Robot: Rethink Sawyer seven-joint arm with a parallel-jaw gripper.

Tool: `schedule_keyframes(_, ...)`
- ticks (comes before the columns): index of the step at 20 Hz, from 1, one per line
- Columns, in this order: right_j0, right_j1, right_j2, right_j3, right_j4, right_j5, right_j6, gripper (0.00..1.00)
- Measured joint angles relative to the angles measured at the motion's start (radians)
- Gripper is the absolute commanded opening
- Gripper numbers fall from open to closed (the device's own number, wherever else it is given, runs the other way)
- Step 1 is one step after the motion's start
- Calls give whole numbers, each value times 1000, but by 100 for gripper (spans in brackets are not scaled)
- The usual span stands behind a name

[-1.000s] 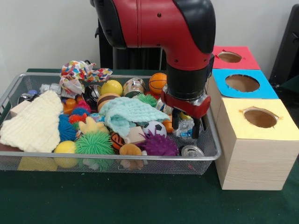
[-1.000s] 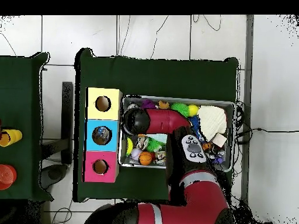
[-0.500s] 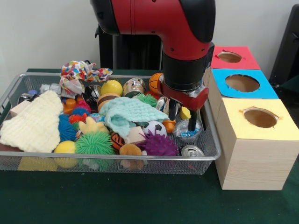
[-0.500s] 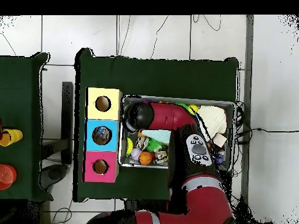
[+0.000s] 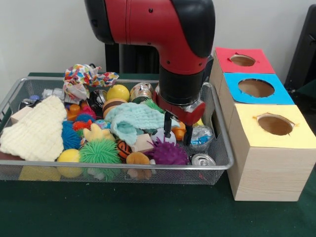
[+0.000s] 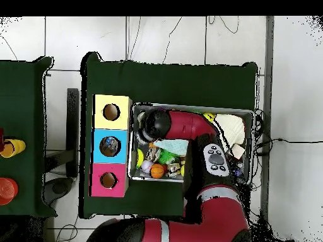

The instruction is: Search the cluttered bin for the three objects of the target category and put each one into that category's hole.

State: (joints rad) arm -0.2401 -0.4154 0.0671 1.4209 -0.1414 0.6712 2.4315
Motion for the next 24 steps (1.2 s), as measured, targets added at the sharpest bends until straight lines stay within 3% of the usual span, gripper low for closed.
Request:
schedule_keyframes(7,44,20,-35,-40,17,1,0,100)
schedule_keyframes(24,170,30,-93,-44,88,68,0,100)
